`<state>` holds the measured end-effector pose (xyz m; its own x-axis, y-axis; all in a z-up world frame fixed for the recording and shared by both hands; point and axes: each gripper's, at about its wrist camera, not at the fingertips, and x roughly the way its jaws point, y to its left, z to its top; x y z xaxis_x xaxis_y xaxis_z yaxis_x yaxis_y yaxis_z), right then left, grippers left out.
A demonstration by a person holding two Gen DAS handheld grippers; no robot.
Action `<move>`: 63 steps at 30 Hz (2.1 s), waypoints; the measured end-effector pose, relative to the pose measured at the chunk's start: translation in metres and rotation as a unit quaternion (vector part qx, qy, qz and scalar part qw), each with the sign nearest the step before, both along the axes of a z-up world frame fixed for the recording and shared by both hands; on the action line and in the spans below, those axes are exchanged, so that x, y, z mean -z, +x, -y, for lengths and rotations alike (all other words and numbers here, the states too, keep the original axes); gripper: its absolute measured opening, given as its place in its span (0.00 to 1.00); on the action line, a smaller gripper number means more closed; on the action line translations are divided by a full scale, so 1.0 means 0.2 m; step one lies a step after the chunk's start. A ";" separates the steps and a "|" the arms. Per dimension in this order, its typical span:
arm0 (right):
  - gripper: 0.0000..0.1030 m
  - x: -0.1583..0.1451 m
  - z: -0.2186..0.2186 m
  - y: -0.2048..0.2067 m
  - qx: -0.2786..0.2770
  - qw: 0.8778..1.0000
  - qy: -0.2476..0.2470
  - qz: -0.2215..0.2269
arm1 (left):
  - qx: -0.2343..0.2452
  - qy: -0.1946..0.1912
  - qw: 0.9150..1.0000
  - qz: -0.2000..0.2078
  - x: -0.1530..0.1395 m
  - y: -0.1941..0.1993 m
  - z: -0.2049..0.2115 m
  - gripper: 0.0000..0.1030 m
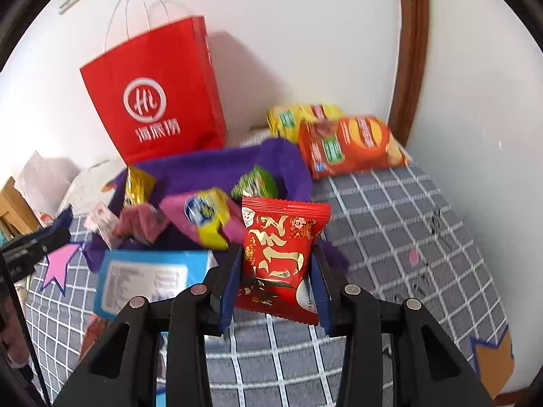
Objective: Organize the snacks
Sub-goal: 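Carry the red packet and blue cookie packet over the purple cloth with both tools, then open both tools to drop the packets onto the purple cloth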
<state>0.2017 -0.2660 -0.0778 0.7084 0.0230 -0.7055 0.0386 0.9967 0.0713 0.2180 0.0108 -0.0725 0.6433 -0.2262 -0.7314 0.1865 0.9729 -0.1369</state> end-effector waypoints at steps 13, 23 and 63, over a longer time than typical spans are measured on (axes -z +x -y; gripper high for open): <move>0.38 -0.08 -0.14 0.25 -0.048 0.999 -0.004 0.014 | -0.017 0.009 1.000 -0.007 0.00 0.22 0.01 0.47; 0.38 0.01 -0.12 0.46 -0.056 0.998 0.006 -0.001 | -0.012 0.006 1.000 -0.018 0.06 0.40 0.09 0.47; 0.56 0.28 -0.13 0.70 -0.097 0.992 0.000 -0.080 | -0.026 -0.024 0.998 -0.060 0.21 0.64 0.12 0.62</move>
